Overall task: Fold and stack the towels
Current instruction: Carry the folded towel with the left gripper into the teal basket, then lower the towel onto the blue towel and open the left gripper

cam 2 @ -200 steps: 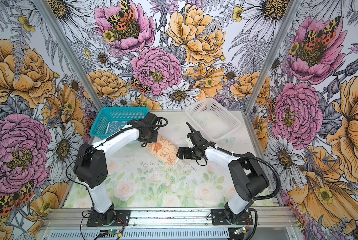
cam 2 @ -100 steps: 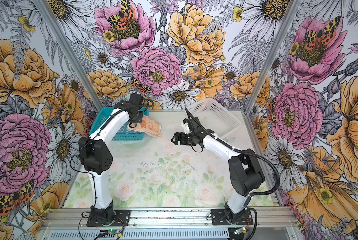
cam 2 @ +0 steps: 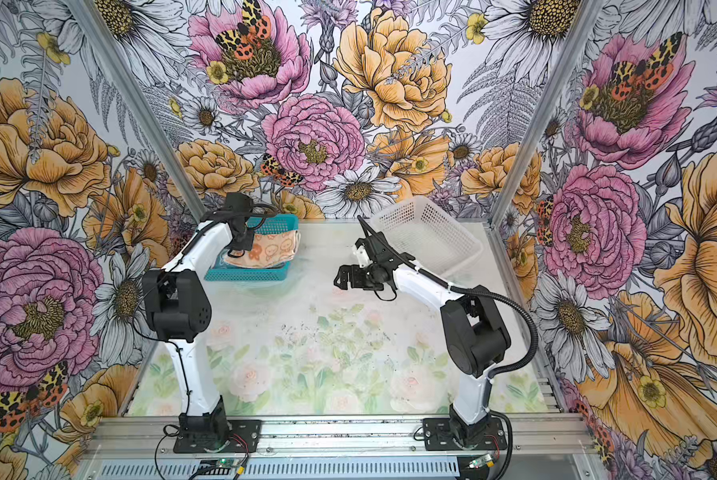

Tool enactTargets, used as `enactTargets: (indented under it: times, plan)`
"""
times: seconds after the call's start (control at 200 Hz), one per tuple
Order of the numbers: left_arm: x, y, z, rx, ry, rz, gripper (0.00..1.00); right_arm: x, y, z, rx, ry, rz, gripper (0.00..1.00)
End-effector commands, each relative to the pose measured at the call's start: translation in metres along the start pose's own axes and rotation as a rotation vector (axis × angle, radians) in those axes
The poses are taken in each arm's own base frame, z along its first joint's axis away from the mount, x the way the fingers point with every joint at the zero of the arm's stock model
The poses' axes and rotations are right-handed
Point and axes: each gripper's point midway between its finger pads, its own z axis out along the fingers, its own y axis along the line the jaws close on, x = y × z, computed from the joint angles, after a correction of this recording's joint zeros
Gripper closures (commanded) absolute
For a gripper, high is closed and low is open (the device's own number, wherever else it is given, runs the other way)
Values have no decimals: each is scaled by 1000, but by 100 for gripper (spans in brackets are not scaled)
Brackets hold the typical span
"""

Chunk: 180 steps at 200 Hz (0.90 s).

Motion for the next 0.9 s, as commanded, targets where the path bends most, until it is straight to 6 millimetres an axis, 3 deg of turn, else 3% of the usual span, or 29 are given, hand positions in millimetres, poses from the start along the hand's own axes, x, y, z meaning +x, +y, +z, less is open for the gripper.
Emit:
enactTargets:
  times: [0.0,0.17,0.625,0.846,0.896]
  plan:
    - [-12,21,13,-42,-56,-22,100,-3,9,2,-24,9,-18,1]
    - [-11,28,30,-58,-43,7,100,1,4,4,-8,26,-18,1]
    - [-24,42,29,1,-82,-61,100,-7,3,15,-8,40,-12,1]
    - [-14,40,55,-22,-32,-72,100,-5,2,22,-12,57,-7,1]
    - [-11,39,60,-27,-20,-74,78,-5,2,21,-11,57,-9,1]
